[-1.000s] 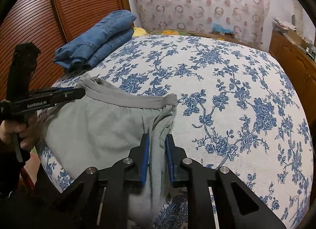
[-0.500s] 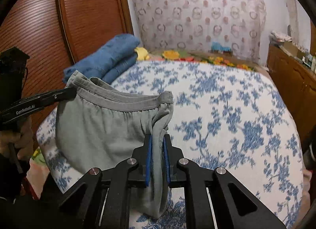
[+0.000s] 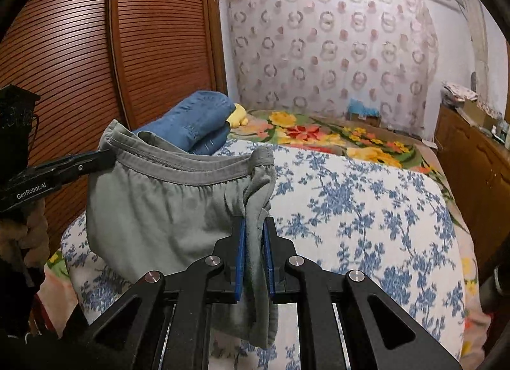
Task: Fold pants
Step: 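Lift the grey-green garment with both tools and carry it onto the folded jeans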
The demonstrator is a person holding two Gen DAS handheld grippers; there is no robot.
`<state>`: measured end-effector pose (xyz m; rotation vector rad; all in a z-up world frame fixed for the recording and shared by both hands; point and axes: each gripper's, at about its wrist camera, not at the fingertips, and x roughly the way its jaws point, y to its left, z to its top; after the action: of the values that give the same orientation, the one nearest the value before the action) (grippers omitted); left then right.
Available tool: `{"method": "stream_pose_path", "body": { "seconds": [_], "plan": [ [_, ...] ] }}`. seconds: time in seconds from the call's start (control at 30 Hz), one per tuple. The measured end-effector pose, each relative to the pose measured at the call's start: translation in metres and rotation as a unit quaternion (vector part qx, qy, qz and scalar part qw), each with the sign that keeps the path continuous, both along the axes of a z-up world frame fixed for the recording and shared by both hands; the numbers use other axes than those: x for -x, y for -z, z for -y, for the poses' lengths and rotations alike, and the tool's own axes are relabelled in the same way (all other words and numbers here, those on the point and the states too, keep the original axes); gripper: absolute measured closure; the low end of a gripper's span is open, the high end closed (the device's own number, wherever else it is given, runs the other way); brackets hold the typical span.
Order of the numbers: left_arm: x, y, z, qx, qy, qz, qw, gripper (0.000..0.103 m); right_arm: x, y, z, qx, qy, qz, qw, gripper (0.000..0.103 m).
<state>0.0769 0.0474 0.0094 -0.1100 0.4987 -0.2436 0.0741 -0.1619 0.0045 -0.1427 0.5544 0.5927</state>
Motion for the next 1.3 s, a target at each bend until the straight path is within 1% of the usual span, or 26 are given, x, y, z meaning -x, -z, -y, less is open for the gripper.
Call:
{"method": "stream_pose_path", "body": {
  "seconds": [0.23,0.53,0.93,1.3],
  "plan": [
    [-0.007,-0.002,0.001,-0.007,-0.005,-0.002,1.0,0.092,-0.014,0.0,-0.004,0.005,-0.008,0.001,1.0,0.092],
    [-0.022,-0.011,-0.002,-0.012,-0.017,0.003,0.9998,0.092,-0.038,-0.011,-0.013,0.01,-0.02,0.009,1.0,0.092],
    [-0.05,-0.022,-0.028,-0.011,-0.041,0.005,0.9991,0.092,-0.09,-0.027,-0.039,0.015,-0.043,0.018,0.999,0.092],
    [-0.081,-0.033,-0.061,-0.009,-0.069,0.008,0.9976,0.092,-0.14,-0.041,-0.075,0.025,-0.068,0.027,0.997,0.092]
  ]
}}
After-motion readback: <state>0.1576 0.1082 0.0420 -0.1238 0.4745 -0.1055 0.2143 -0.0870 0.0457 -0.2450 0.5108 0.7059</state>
